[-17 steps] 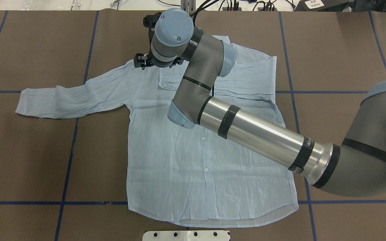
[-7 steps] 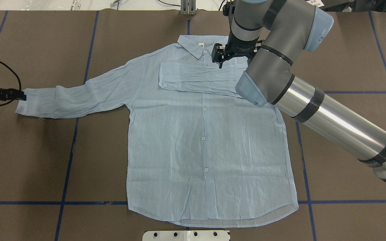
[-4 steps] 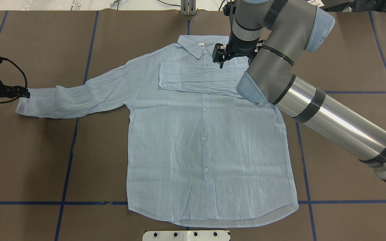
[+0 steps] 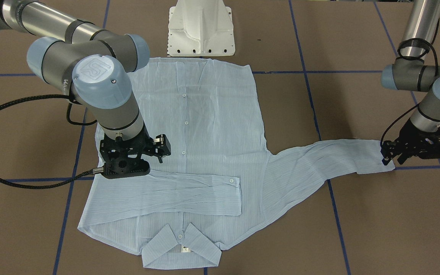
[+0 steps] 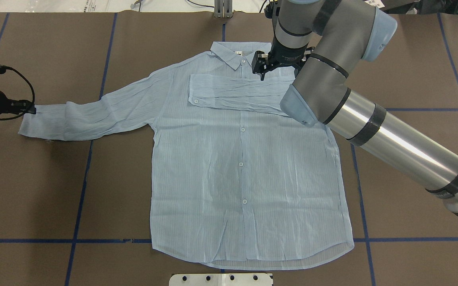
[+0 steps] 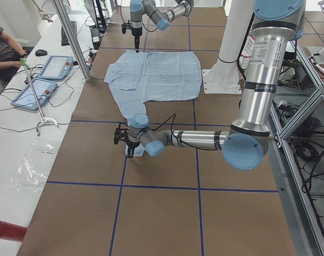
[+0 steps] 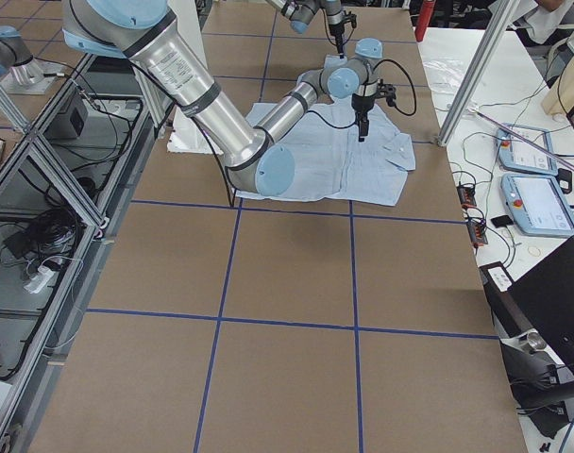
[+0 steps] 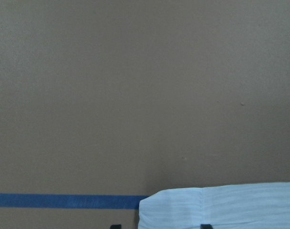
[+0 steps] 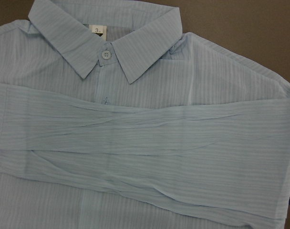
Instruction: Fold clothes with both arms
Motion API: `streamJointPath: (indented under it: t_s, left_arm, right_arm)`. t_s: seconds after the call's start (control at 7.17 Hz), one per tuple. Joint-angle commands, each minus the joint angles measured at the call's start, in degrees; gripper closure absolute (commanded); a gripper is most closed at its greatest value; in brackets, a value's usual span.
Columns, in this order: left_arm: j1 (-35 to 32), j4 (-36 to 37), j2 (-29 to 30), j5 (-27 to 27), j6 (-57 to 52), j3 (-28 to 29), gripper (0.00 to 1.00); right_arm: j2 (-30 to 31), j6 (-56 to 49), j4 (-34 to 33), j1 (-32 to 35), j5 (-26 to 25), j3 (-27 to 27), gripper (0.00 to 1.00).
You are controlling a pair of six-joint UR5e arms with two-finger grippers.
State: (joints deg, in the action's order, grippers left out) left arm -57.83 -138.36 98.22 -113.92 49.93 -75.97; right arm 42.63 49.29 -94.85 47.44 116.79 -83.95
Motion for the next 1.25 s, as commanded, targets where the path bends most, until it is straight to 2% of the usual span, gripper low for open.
streamJointPath:
  t_s: [0.0, 0.56, 0.84, 1.12]
  left_arm:
    - [0.00, 0.02, 0.13, 0.02, 0.00, 0.30, 0.43]
    - [1.13, 0.11, 0.13, 0.02, 0.00, 0.38, 0.43]
    - [1.23, 0.11, 0.13, 0.10, 0.00, 0.30, 0.55]
    - [1.23, 0.11, -0.13, 0.02, -0.09, -0.05, 0.57]
  right_arm:
    - [0.26, 0.02, 0.01, 0.20, 0.02, -0.51, 0.00]
    - [0.78, -0.07, 0.10, 0.20, -0.16, -0.60, 0.00]
    - [0.96, -0.07, 0.19, 0.29, -0.16, -0.60, 0.00]
    - [0.96, -0.07, 0.19, 0.46, 0.11, -0.77, 0.00]
